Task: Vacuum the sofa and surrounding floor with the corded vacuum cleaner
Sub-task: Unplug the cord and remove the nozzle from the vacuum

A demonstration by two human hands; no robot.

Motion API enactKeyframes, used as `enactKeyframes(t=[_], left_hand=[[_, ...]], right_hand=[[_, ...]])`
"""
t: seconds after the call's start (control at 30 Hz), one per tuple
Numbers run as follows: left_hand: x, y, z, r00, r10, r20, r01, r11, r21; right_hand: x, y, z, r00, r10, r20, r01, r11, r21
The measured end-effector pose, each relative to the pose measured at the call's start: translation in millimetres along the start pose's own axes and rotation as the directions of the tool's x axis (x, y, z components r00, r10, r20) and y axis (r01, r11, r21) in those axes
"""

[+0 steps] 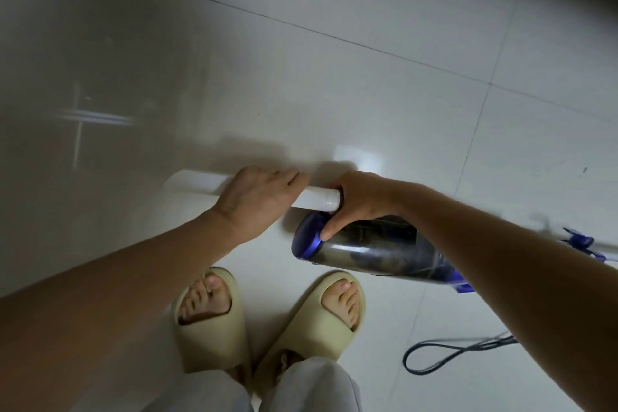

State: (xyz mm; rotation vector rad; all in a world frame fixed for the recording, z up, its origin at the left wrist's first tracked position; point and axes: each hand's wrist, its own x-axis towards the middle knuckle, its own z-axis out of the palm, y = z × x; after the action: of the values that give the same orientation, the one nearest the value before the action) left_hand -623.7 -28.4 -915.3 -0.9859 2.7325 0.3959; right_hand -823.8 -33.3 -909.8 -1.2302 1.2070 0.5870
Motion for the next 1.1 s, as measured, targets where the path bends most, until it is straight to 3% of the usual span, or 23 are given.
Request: enactKeyframes(t=[0.13,0.3,0.47,0.53,0.63,0.73,0.83,0.87,0.9,0.93,0.97,1.0,1.07,1.1], left_hand=[[3,3,-1,0.997,-0.004,0.073,0.005,1.000,-0.008],[24,7,-17,0.912,-0.044,0.408,0.064,0.997,-0.034],[31,4,-15,0.891,-0.060,0.451,0.111,0.990,-0.087],[33,0,-13,0.830,-0.047,0.556,0.181,0.965,-0.188],[36,-8,-7,0.659,0.056,0.750,0.361,0.852,-0.380],[36,-7,-6,0.493,0.098,0.864,0.517,0.766,-0.382],[40,-4,-14,0.406,0.165,0.899,0.593,0.701,-0.396],[41,-1,-19,0.407,0.160,0.899,0.574,0.721,-0.388],[40,4,-21,0.472,0.111,0.874,0.489,0.792,-0.365],[38,11,-21,0.611,0.039,0.791,0.335,0.893,-0.302],[34,21,-14,0.820,-0.007,0.573,0.139,0.972,-0.187],[29,32,-11,0.936,-0.012,0.351,0.031,0.998,-0.049],[20,39,-5,0.994,-0.069,0.088,0.073,0.996,-0.047],[21,38,-3,0.990,-0.090,0.110,0.102,0.989,-0.104]], right_hand=[[0,-3,2,0.995,-0.057,0.085,0.055,0.998,0.025],[-1,-1,7,0.999,-0.033,0.027,0.030,0.996,0.086],[0,-1,7,1.000,-0.028,-0.006,0.028,0.995,0.094],[-2,-1,10,1.000,-0.015,-0.017,0.017,0.995,0.095],[-7,-2,20,0.997,-0.013,-0.079,0.019,0.997,0.072],[-10,-2,27,0.992,-0.039,-0.118,0.043,0.999,0.033],[-14,0,27,0.995,-0.047,-0.090,0.050,0.998,0.034],[-14,0,26,0.996,-0.044,-0.076,0.047,0.998,0.041],[-13,1,25,0.997,-0.042,-0.062,0.045,0.998,0.052],[-12,1,23,0.998,-0.041,-0.053,0.044,0.997,0.060],[-11,1,20,0.998,-0.041,-0.047,0.044,0.997,0.064],[-9,2,18,0.998,-0.040,-0.045,0.043,0.997,0.064],[-7,0,15,0.998,-0.043,-0.047,0.045,0.997,0.054],[-7,-1,15,0.998,-0.043,-0.055,0.045,0.998,0.050]])
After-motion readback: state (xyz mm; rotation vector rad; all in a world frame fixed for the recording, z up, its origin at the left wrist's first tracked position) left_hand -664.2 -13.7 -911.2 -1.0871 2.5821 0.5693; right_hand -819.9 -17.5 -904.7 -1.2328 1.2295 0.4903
